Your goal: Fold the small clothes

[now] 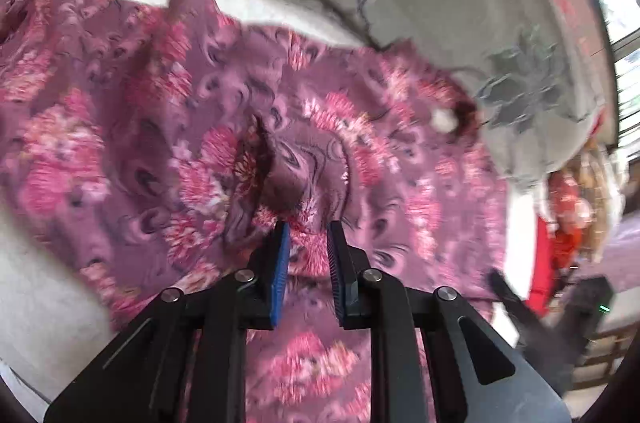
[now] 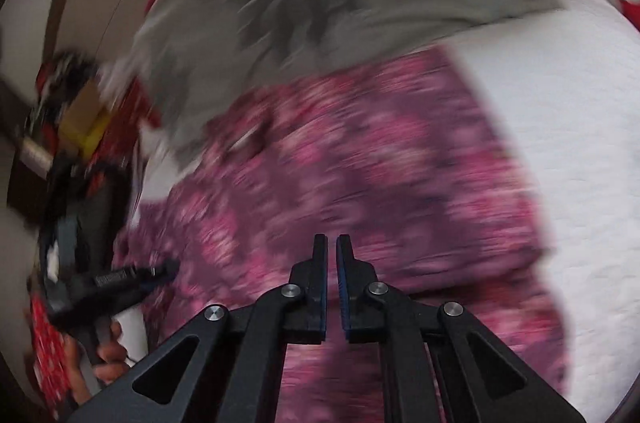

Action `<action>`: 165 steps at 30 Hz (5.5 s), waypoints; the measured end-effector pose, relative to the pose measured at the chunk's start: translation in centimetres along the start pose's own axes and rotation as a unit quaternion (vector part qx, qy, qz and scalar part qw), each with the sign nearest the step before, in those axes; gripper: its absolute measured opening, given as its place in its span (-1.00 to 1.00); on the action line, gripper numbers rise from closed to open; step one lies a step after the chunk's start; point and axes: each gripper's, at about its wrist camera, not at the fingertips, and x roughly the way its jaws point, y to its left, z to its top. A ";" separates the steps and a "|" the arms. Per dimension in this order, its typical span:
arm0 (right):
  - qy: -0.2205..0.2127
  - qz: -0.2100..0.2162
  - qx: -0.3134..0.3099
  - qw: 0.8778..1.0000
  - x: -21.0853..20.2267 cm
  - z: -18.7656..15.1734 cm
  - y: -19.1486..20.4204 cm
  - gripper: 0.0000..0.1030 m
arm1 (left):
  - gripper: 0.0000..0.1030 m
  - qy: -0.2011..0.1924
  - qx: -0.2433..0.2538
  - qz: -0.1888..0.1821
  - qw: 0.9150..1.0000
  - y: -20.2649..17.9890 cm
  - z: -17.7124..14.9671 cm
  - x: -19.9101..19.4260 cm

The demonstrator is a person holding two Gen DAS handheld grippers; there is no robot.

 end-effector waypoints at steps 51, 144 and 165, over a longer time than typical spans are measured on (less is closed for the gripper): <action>0.023 0.029 -0.112 0.993 10.8 -2.4 13.8 -0.42 | -0.90 -0.230 -0.097 0.228 0.941 21.5 8.7 -16.9; -0.042 0.020 0.117 0.992 -1.7 1.9 -11.2 -0.75 | 0.07 0.008 0.015 -0.020 1.000 2.6 -7.3 -2.9; -0.089 -0.027 0.095 0.991 -1.6 7.1 -11.8 -0.91 | 0.12 -0.011 0.111 0.166 0.980 0.9 -2.8 2.1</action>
